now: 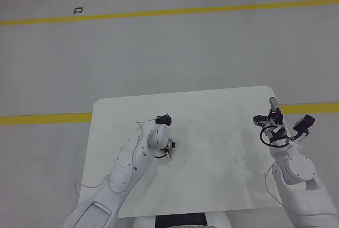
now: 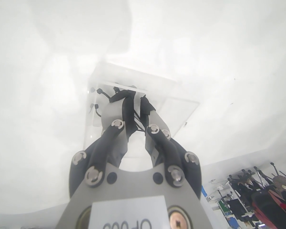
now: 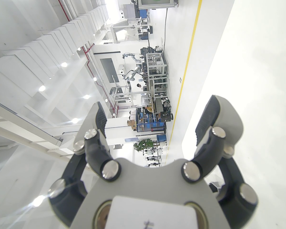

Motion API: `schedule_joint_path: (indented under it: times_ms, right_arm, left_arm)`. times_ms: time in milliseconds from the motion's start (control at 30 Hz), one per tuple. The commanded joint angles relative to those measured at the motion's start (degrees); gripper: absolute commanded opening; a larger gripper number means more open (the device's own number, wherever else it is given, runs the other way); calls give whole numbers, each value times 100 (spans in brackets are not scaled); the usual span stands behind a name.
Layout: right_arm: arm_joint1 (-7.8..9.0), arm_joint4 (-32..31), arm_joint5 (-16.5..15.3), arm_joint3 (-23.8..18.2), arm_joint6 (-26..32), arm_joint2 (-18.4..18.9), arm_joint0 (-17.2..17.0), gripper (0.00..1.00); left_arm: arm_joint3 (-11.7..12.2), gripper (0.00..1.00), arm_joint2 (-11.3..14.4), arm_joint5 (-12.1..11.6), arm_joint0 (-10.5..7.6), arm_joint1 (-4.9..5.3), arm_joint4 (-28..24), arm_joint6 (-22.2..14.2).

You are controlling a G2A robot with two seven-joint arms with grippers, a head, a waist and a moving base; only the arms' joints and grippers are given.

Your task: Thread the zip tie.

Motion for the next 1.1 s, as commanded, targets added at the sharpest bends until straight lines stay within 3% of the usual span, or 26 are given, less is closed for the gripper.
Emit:
schedule_joint_path:
  times_ms: [0,233,500,633,800,867,900,1067]
  right_arm:
    - [0,0,0,0,0,0,0,100]
    - [0,0,0,0,0,0,0,100]
    - [0,0,0,0,0,0,0,100]
    - [0,0,0,0,0,0,0,100]
    - [0,0,0,0,0,0,0,100]
    - [0,0,0,0,0,0,0,100]
    - [0,0,0,0,0,0,0,100]
    - [0,0,0,0,0,0,0,100]
  left_arm:
    - [27,0,3,0,-12,-6,9,5]
    - [10,0,-7,0,-31,-15,31,-27]
    - [-482,0,-139,0,150,45,165,-214]
    - [-619,0,-178,0,234,69,210,-251]
    - [-570,1,-176,0,248,78,238,-230]
    - [-529,22,-156,0,231,73,240,-223]
    - [-512,24,-143,0,224,70,243,-220]
    - [-386,19,-99,0,167,51,199,-162]
